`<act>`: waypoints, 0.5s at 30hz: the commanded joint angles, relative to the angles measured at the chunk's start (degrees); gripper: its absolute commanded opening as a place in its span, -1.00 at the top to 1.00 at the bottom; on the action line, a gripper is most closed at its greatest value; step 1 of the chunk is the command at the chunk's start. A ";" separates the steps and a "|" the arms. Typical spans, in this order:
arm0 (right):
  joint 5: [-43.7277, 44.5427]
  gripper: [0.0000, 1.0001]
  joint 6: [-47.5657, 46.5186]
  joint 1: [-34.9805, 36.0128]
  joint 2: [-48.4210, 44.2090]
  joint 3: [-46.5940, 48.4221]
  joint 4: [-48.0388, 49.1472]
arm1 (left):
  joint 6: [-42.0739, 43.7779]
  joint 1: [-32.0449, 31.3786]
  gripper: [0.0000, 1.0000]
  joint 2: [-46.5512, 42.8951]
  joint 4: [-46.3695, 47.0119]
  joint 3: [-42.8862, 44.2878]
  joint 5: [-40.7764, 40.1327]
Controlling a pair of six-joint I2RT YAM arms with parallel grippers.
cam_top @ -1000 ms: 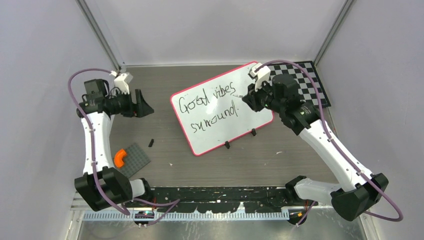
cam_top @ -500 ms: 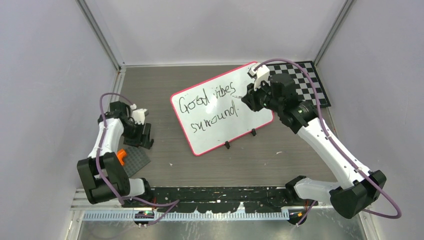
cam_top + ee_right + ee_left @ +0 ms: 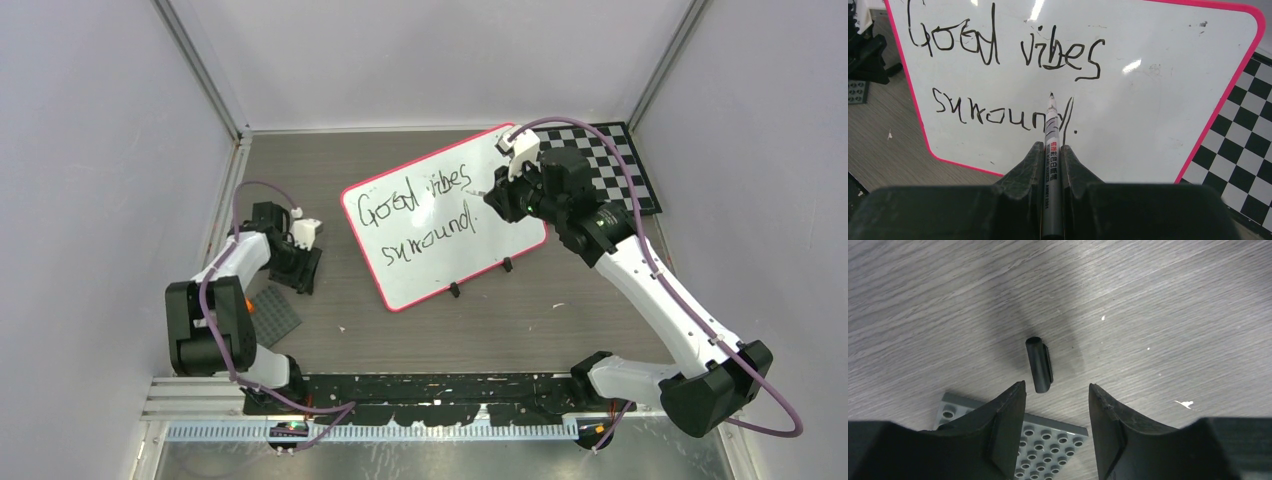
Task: Write a sentence on the whiteboard
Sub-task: Close the whiteboard marker at the center of the board.
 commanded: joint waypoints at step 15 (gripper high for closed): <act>1.24 1.00 -0.29 -0.13 -1.53 0.14 1.69 | 7.04 -1.53 0.22 6.15 6.60 -2.56 -7.15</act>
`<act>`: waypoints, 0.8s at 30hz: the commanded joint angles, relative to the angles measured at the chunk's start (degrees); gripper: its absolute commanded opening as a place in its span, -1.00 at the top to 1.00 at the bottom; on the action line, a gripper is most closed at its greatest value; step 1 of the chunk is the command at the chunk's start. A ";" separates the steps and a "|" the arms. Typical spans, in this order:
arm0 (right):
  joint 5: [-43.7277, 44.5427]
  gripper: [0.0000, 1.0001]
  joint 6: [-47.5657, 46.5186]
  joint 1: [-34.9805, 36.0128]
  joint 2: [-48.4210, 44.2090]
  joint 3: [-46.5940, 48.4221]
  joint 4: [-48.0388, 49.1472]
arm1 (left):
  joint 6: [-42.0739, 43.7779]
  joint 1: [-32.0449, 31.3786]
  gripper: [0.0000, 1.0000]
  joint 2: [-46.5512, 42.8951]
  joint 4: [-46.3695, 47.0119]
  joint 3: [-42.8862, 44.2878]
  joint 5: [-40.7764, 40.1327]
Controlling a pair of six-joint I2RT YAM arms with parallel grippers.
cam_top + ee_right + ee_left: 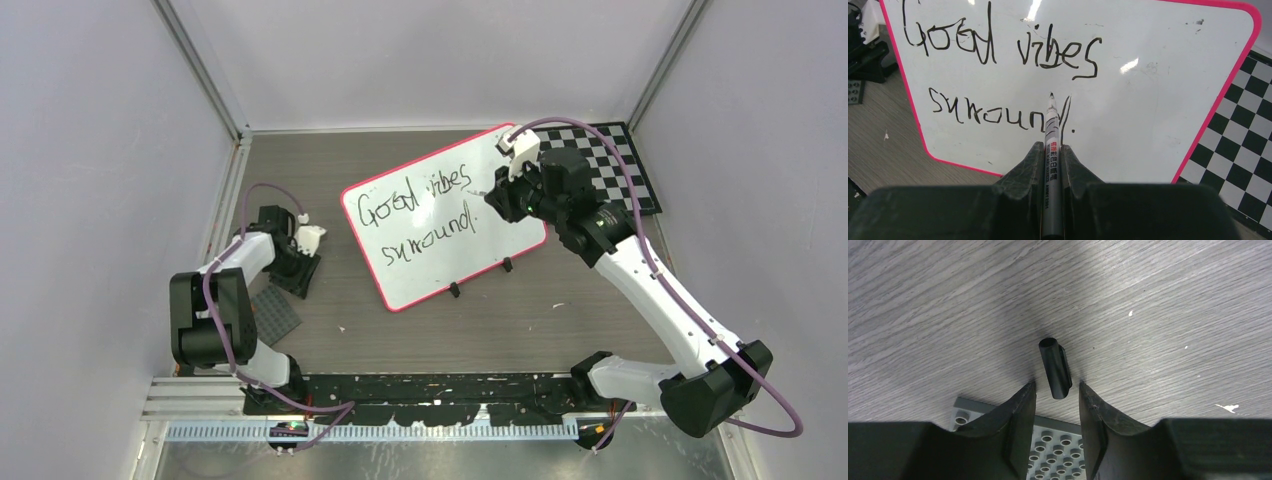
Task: Write a sentence on the whiteboard
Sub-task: Close the whiteboard marker at the center of the board.
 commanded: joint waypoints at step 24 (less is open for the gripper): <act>-3.03 0.99 -0.78 -0.17 1.23 3.20 -0.56 | 5.58 1.58 1.00 -0.15 3.31 2.34 7.64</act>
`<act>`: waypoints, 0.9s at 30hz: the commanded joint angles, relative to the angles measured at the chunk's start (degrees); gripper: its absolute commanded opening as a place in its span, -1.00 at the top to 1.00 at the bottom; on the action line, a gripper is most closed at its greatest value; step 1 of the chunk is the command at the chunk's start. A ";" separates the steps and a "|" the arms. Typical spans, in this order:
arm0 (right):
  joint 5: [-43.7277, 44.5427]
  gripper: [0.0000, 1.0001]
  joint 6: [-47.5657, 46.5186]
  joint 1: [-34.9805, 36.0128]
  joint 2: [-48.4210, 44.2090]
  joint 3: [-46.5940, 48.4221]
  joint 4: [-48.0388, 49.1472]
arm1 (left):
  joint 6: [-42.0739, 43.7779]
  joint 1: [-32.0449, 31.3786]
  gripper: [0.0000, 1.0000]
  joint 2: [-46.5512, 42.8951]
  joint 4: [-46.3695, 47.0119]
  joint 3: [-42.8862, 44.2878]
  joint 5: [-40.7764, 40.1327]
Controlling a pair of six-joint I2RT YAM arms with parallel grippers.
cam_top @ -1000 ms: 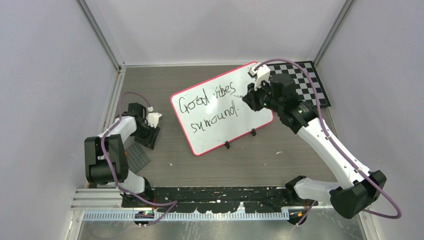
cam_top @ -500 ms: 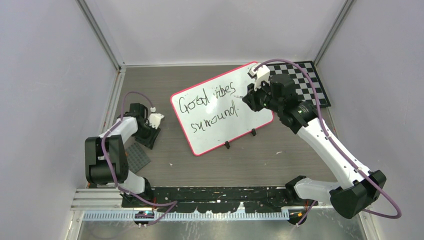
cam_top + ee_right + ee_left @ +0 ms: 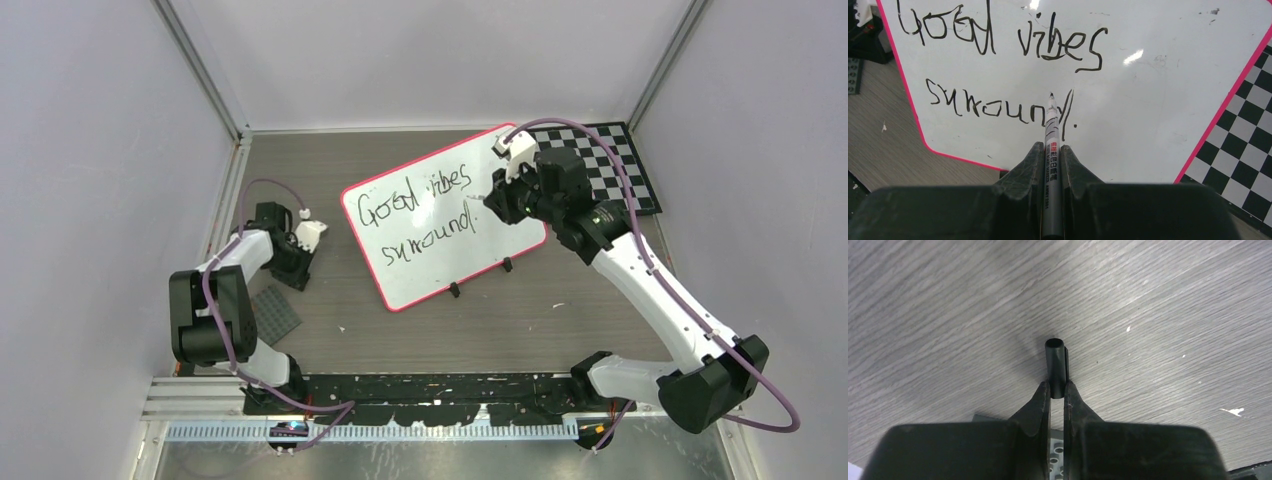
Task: Write a sentence on the whiteboard
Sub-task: Close the whiteboard marker at the center of the board.
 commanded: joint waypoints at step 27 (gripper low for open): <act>-39.33 0.99 15.48 -0.15 5.99 9.92 -2.34 | 11.28 -24.53 1.00 -12.72 -35.06 43.53 26.92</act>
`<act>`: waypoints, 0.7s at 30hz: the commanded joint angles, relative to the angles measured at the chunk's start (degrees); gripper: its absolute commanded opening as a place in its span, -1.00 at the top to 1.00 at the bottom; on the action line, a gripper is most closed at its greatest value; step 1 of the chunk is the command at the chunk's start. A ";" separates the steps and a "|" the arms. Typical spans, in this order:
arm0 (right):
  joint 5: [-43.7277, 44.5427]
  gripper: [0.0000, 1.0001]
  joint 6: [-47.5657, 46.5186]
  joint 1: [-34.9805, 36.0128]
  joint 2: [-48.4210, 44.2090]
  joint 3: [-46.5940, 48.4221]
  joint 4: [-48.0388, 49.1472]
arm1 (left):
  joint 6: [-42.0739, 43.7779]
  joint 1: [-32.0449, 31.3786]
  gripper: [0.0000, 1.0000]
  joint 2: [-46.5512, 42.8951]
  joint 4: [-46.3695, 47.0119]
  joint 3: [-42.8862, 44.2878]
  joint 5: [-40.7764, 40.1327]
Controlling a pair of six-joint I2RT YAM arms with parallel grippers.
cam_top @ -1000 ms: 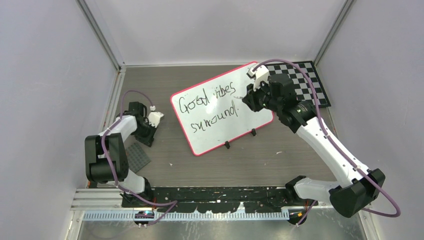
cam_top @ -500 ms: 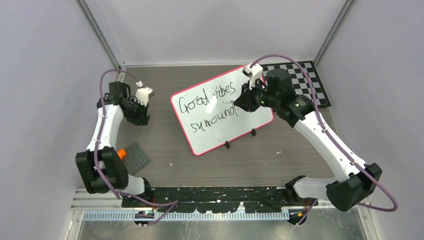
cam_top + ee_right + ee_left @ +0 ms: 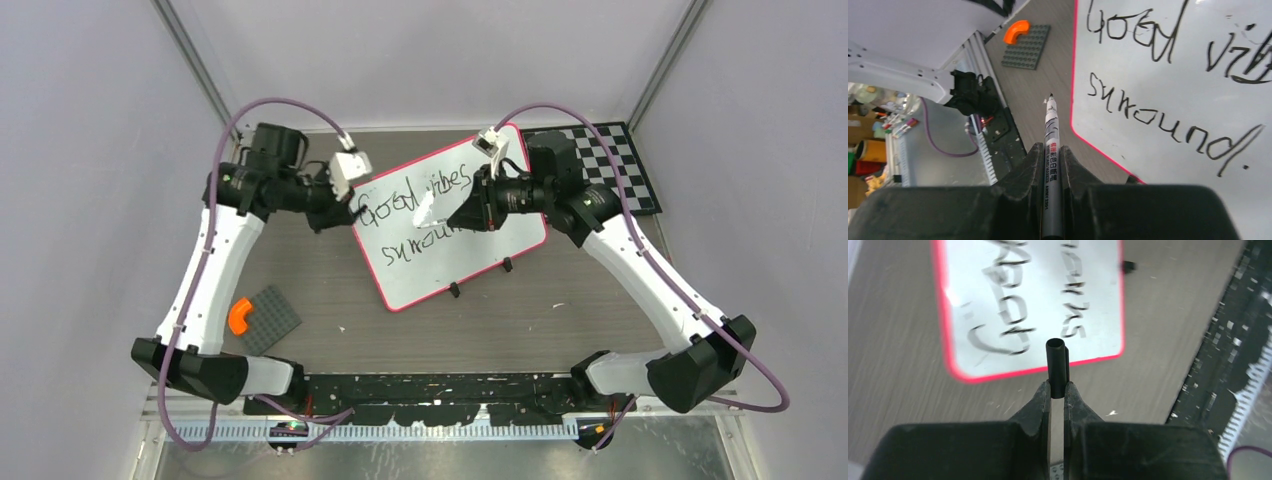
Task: Write a sentence on the whiteboard
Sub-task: Close the whiteboard marker at the center of the board.
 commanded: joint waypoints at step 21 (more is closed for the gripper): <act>-13.50 1.00 4.01 1.33 1.35 3.80 -1.67 | 2.85 -20.31 1.00 -4.04 8.38 -11.49 1.06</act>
